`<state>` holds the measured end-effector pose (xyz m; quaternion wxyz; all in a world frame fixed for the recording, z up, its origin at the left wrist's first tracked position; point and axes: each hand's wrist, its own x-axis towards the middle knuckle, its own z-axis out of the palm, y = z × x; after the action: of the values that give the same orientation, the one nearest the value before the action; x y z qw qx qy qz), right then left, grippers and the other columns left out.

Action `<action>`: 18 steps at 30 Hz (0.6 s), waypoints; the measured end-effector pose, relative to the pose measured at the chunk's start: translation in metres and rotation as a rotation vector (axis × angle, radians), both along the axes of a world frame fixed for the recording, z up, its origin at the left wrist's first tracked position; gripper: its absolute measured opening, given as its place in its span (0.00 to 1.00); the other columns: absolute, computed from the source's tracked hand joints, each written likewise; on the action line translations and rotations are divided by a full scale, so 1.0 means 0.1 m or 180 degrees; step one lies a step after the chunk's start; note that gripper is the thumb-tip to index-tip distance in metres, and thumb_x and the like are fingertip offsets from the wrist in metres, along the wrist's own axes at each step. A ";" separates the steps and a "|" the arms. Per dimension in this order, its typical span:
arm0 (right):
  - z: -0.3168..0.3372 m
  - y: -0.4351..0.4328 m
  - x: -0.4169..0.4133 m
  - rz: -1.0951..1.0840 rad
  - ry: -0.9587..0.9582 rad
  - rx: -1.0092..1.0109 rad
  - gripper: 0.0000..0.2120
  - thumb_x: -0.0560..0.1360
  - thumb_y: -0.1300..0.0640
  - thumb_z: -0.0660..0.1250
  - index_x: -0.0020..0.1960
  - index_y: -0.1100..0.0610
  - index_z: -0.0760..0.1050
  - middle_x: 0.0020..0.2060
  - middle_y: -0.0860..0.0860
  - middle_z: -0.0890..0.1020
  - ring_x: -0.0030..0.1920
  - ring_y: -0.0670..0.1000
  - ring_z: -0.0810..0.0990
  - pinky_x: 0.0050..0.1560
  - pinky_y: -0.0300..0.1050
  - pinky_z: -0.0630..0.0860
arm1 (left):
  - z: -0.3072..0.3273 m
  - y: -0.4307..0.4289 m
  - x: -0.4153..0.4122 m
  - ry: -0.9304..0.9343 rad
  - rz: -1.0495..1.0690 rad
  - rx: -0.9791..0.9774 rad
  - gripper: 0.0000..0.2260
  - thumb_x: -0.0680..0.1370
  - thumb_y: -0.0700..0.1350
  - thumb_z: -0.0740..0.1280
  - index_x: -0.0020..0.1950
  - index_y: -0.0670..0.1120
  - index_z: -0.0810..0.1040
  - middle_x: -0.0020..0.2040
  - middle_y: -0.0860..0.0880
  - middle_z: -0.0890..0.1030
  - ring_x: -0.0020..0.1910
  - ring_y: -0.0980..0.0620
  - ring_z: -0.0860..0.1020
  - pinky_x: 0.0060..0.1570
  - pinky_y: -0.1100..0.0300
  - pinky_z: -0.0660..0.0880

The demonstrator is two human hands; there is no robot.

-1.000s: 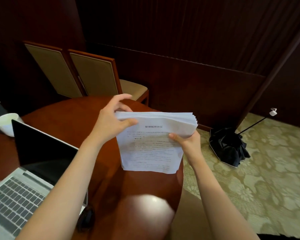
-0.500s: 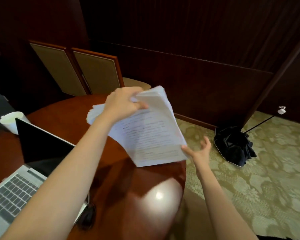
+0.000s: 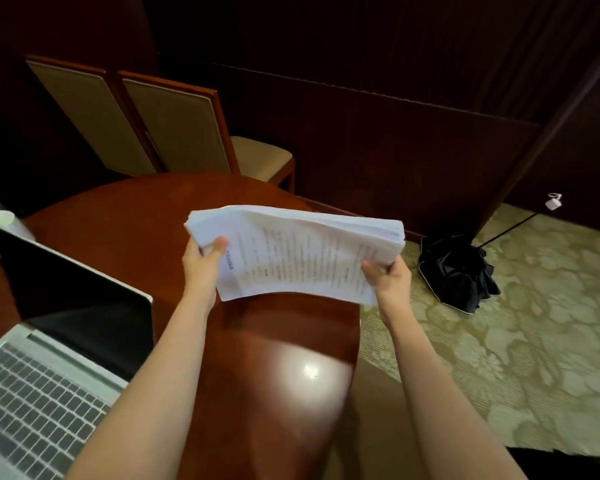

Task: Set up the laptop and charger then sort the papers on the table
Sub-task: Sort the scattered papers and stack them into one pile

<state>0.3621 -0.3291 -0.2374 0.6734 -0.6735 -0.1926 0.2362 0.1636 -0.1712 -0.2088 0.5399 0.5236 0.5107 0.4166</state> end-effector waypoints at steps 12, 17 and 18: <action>-0.07 0.01 0.06 0.0520 0.0054 -0.0130 0.25 0.58 0.68 0.73 0.55 0.67 0.75 0.42 0.52 0.82 0.43 0.49 0.81 0.40 0.37 0.77 | -0.08 0.16 -0.21 -0.0397 -0.0140 0.0389 0.15 0.76 0.55 0.62 0.61 0.51 0.71 0.56 0.48 0.78 0.58 0.49 0.76 0.57 0.57 0.73; -0.02 0.02 0.08 0.0506 0.0165 0.0038 0.18 0.56 0.66 0.68 0.46 0.59 0.76 0.37 0.49 0.81 0.37 0.42 0.81 0.37 0.36 0.77 | 0.00 0.13 -0.11 -0.0335 0.0184 0.0434 0.08 0.80 0.44 0.59 0.42 0.52 0.75 0.41 0.54 0.78 0.41 0.57 0.75 0.39 0.66 0.71; -0.01 0.02 0.10 0.0542 0.0122 0.0051 0.17 0.56 0.66 0.68 0.45 0.57 0.76 0.37 0.47 0.80 0.36 0.40 0.80 0.36 0.35 0.77 | -0.02 0.13 -0.12 -0.0394 0.0298 0.0415 0.08 0.80 0.45 0.59 0.43 0.52 0.74 0.40 0.54 0.77 0.41 0.57 0.75 0.39 0.66 0.71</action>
<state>0.3716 -0.3272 -0.2387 0.6598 -0.6447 -0.2381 0.3039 0.1517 -0.1580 -0.2108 0.5151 0.5064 0.4721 0.5053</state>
